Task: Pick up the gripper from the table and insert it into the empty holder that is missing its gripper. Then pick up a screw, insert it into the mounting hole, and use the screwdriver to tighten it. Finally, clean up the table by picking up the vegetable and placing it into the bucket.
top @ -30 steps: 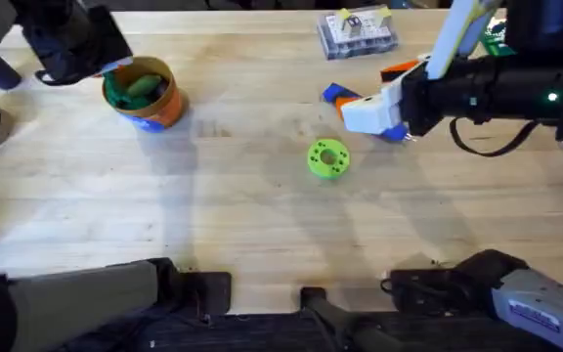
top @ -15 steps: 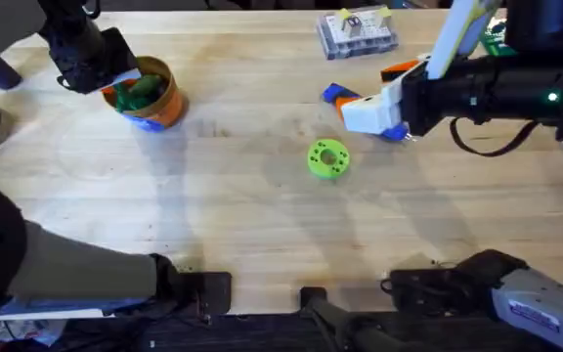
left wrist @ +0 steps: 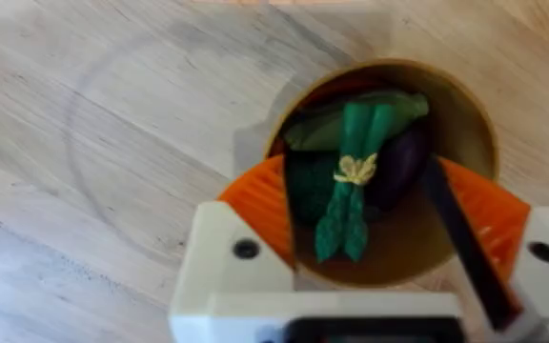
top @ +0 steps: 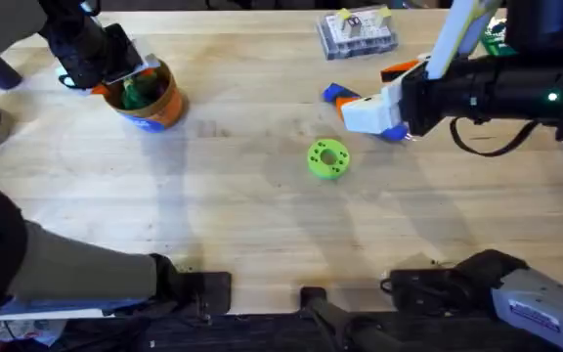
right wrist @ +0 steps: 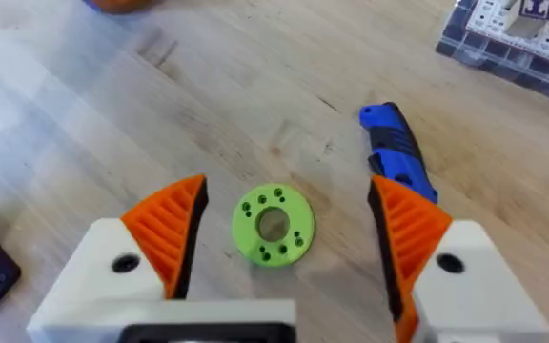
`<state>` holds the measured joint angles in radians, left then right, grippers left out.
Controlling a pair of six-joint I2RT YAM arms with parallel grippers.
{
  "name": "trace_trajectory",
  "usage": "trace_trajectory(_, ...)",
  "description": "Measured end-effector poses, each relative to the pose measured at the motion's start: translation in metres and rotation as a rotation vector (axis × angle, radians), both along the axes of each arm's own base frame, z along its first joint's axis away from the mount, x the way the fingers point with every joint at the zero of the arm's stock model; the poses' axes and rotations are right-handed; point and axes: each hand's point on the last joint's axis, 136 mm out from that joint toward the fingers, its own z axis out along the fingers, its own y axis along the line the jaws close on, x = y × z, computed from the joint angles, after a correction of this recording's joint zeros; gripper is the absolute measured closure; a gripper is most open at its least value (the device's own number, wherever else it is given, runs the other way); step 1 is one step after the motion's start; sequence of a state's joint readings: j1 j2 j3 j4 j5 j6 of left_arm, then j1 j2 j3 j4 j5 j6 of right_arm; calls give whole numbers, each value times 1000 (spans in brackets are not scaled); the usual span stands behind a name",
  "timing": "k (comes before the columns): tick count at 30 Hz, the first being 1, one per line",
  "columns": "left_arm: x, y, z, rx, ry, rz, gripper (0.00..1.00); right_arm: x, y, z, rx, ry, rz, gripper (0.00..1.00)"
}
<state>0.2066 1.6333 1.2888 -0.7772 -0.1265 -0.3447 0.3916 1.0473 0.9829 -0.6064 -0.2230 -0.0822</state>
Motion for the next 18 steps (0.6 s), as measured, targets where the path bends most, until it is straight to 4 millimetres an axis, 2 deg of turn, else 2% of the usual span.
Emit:
trace_trajectory(1,0,0,0,-2,1,0,131,0,0,0,0,0,0,27)
trace_trajectory(2,-1,-1,0,-6,6,1,51,0,0,0,0,0,0,27)
trace_trajectory(3,-2,-1,0,-8,13,1,25,0,0,0,0,0,0,27)
trace_trajectory(7,-3,-3,13,-13,22,-7,15,0,0,0,0,0,0,27)
trace_trajectory(11,-6,-9,42,-21,6,-63,15,0,0,0,0,0,0,27)
trace_trajectory(18,-48,-45,92,-101,-43,-228,13,-1,0,-1,-2,6,0,27)
